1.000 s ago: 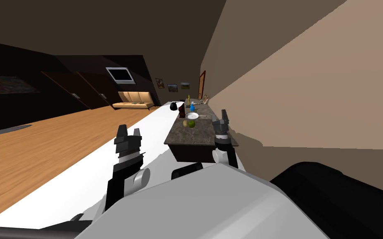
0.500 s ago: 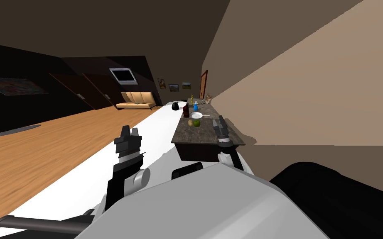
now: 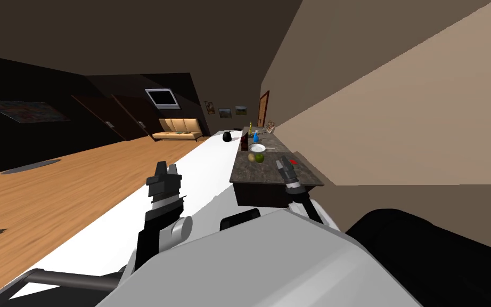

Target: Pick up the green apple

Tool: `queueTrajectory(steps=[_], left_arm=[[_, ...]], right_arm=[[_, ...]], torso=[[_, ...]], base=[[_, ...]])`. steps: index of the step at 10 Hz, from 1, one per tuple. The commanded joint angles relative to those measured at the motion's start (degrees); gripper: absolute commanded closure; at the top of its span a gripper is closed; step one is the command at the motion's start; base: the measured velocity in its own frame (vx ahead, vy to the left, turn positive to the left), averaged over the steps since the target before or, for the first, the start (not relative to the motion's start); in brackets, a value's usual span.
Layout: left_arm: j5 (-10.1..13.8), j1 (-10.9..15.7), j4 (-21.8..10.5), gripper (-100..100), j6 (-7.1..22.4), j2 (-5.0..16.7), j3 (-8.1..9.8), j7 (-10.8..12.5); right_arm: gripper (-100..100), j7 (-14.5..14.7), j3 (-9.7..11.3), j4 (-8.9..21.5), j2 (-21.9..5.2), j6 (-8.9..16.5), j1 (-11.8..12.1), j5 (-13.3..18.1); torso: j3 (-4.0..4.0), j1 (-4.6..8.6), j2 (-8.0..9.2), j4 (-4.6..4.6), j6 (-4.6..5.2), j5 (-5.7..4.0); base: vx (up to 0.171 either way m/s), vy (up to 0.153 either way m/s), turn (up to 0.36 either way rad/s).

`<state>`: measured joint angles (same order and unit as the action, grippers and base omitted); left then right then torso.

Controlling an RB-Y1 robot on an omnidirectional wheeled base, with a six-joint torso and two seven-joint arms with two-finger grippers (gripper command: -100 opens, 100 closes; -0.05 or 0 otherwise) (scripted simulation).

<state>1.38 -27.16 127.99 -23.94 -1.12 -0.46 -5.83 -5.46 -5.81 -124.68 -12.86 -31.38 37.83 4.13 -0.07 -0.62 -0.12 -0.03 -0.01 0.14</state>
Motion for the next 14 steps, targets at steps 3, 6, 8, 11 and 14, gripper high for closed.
queueTrajectory(steps=[3, 6, 8, 11, 14], left_arm=[[0.0, 0.01, 0.01, 0, 0.0, 0.01, 0.0, 0.0], [0.0, 0.0, 0.0, 0, 0.0, 0.02, 0.02, 0.0], [0.0, 0.0, 0.0, 0, 0.0, 0.02, 0.02, 0.0], [0.0, 0.0, 0.0, 0, 0.0, 0.02, 0.02, 0.0], [0.0, 0.02, 0.0, 0, 0.0, 0.02, 0.01, 0.0]], right_arm=[[-100, -2.44, -3.76, 5.56, -4.33, -2.59, 5.39, 2.8], [-100, -2.44, -3.76, 5.74, -4.33, -2.59, 5.39, 2.8], [-100, -2.44, -3.76, 5.74, -4.33, -2.59, 5.39, 2.8], [-100, -2.44, -3.76, 5.74, -4.33, -2.59, 5.39, 2.8], [-100, 0.8, -5.44, 8.64, -6.92, -3.74, 8.91, 4.01]], torso=[[0.02, 0.15, 0.03, 0.01, -0.02, 0.02], [0.07, 0.67, 0.13, 0.03, 0.0, -0.13], [0.07, 0.67, 0.12, 0.03, -0.01, -0.13], [0.05, 0.66, 0.08, 0.02, -0.02, -0.13], [0.09, 0.72, 0.17, 0.04, -0.05, -0.14]], base=[[0.032, 0.129, 0.073], [0.004, 0.001, 0.01], [0.0, 0.0, 0.0], [0.004, 0.001, 0.014], [-0.012, -0.008, 0.214]])
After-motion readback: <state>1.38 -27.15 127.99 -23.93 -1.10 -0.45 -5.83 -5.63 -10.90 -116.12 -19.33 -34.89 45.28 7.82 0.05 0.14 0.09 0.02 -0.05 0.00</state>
